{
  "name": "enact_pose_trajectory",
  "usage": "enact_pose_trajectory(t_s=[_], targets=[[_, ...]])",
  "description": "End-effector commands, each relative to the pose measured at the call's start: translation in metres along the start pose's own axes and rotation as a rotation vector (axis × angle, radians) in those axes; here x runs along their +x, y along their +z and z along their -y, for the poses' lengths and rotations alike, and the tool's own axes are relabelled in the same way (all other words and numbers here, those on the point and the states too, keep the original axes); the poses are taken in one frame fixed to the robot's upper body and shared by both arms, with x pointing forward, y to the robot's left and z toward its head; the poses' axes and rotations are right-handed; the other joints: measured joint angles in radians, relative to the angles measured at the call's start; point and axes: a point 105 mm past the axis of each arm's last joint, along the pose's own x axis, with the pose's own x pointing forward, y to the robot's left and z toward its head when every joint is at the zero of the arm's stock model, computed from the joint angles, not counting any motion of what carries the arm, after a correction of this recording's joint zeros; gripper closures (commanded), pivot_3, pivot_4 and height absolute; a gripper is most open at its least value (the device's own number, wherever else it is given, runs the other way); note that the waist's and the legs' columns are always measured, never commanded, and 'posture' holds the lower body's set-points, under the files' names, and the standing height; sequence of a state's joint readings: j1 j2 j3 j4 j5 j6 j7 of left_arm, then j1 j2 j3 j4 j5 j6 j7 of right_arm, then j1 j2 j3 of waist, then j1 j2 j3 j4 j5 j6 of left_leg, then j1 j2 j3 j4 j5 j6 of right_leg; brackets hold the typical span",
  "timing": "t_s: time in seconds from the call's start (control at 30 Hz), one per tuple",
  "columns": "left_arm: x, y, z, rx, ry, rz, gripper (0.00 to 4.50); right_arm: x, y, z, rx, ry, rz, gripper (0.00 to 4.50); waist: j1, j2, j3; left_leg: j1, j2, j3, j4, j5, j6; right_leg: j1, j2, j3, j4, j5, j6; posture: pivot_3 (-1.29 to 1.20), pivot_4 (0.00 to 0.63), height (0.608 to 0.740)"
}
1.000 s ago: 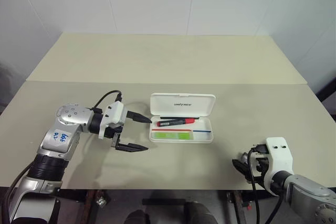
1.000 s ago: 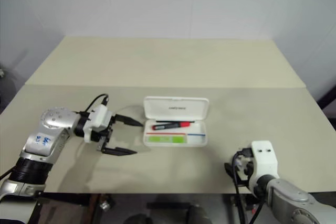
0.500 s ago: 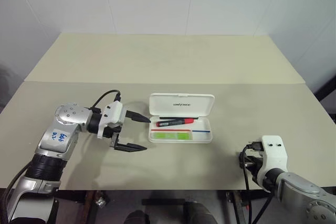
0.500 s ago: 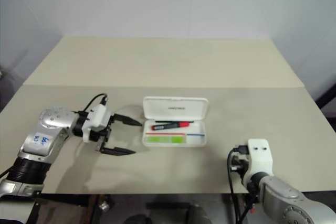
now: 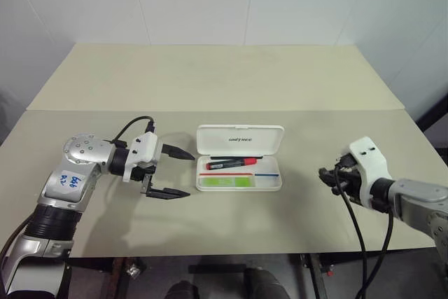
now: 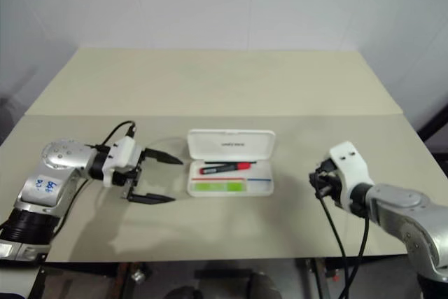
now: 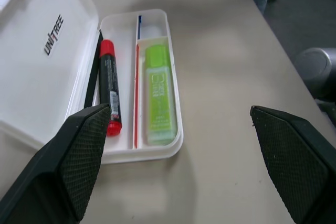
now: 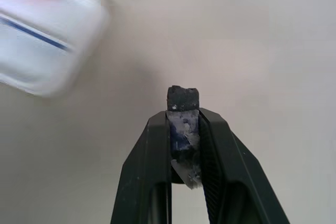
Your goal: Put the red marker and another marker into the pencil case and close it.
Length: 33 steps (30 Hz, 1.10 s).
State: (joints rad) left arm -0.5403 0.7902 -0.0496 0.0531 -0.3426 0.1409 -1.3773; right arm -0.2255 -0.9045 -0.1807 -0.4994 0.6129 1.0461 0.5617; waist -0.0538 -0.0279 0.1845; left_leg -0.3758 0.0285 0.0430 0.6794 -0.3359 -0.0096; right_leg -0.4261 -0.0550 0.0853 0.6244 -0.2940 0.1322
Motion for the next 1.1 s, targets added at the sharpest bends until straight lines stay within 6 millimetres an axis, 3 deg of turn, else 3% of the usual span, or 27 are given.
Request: enact_pose_trajectory(t_s=[0.03,0.37,0.57,0.83,1.1], targets=[[-0.013,0.006,-0.005,0.035,0.061,-0.019,0.0,0.003,0.022,0.0,-0.176,0.143,0.088,4.12,0.0,0.0,0.0,0.0,0.0,0.0,0.0,0.0,0.0,0.0,0.0,0.0,0.0,0.0,0.0,0.0,0.15,0.74],[-0.027,0.007,-0.004,0.017,0.161,-0.045,0.0,0.03,0.06,-0.009,-0.489,0.467,0.182,4.12,0.0,0.001,0.001,0.0,0.003,0.001,0.002,0.0,0.0,-0.001,-0.003,0.0,0.003,0.0,0.0,0.0,0.15,0.74],[-0.032,0.008,-0.001,0.009,0.203,-0.057,0.0,0.046,0.074,-0.031,-0.571,0.64,0.196,4.12,-0.002,0.001,0.001,0.0,0.003,0.002,0.002,0.0,0.0,-0.001,-0.004,0.0,0.004,0.0,0.0,0.0,0.15,0.74],[-0.034,0.009,0.004,-0.005,0.241,-0.068,0.0,0.051,0.059,-0.053,-0.568,0.784,0.153,4.12,0.003,0.001,0.001,-0.001,0.002,0.001,0.001,0.0,0.001,-0.001,-0.007,-0.003,0.005,0.0,0.0,0.0,0.15,0.74],[-0.035,0.011,0.004,-0.01,0.249,-0.067,0.0,0.058,0.046,-0.05,-0.552,0.757,0.123,4.12,0.001,0.001,0.001,-0.001,0.002,0.001,0.002,0.0,0.0,-0.001,-0.006,-0.004,0.005,0.0,0.0,0.0,0.15,0.74]])
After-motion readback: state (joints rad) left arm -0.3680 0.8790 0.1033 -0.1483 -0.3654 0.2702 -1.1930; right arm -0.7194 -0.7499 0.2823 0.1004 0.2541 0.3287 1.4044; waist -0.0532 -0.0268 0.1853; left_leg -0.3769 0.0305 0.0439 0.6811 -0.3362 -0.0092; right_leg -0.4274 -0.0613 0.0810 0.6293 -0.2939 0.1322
